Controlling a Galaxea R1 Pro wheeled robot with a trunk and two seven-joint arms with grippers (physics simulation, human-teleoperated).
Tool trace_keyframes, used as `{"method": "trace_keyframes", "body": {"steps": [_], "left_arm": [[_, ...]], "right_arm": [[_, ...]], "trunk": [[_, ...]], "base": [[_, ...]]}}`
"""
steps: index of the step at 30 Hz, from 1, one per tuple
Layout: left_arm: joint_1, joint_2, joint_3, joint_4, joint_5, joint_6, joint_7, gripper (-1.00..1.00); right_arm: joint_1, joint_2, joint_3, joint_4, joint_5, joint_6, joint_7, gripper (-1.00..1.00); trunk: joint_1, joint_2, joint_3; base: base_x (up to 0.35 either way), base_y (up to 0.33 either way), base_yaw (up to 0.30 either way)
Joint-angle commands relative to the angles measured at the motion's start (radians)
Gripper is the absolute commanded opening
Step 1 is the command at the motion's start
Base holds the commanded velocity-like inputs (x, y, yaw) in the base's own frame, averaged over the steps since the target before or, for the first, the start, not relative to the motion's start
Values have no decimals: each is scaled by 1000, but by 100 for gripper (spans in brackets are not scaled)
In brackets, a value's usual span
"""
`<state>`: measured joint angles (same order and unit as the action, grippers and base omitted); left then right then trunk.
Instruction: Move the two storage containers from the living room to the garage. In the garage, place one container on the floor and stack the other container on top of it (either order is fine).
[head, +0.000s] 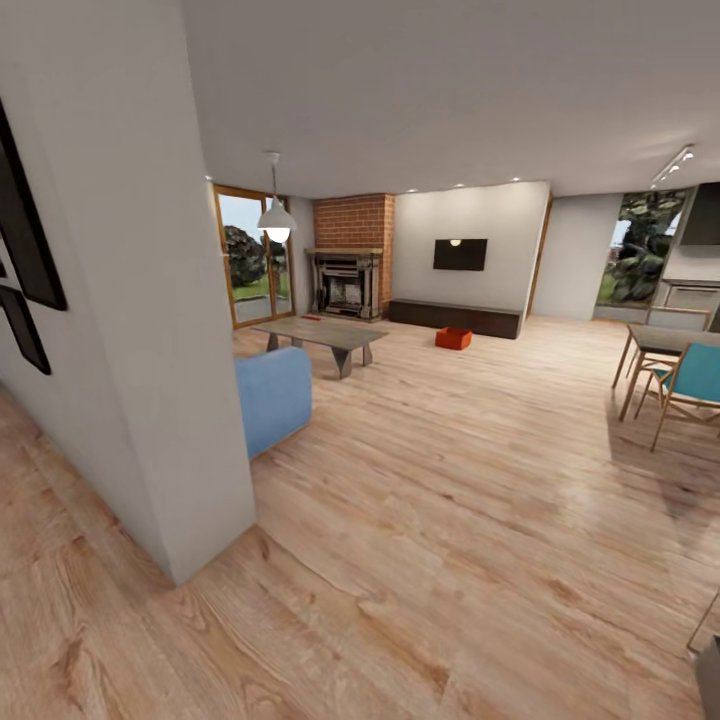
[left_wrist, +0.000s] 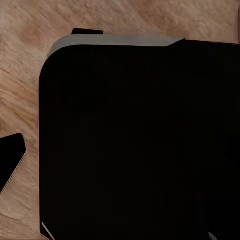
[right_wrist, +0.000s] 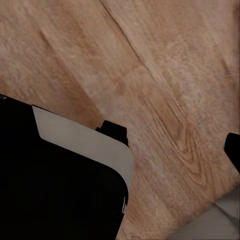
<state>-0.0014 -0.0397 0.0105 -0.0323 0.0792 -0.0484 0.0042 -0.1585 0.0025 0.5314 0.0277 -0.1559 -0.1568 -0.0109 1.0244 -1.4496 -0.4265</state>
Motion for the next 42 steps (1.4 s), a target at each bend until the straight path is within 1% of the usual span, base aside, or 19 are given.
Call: {"method": "trace_keyframes", "body": {"steps": [1,9,29,35,42], "left_arm": [[0,0,0,0,8,-2,0,100],[0,0,0,0,8,-2,0,100],[0,0,0,0,8,-2,1,100],[0,0,0,0,8,-2,1,100],[0,0,0,0,8,-2,0,100]], "right_arm": [[-1,1,9,3,-10,-7,-1,100],[-1,-1,7,3,-20,-8,-3,100],[-1,-1,9,3,-13,0,4,100],[-1,-1,9,3,-17,0,6,100],[-1,-1,8,3,-26,0,7,100]], "trunk": [[1,0,-1],[1,0,-1],[1,0,-1],[1,0,-1],[1,0,-1]], "base": [[323,0,0],[323,0,0],[323,0,0],[323,0,-1],[323,0,-150]]}}
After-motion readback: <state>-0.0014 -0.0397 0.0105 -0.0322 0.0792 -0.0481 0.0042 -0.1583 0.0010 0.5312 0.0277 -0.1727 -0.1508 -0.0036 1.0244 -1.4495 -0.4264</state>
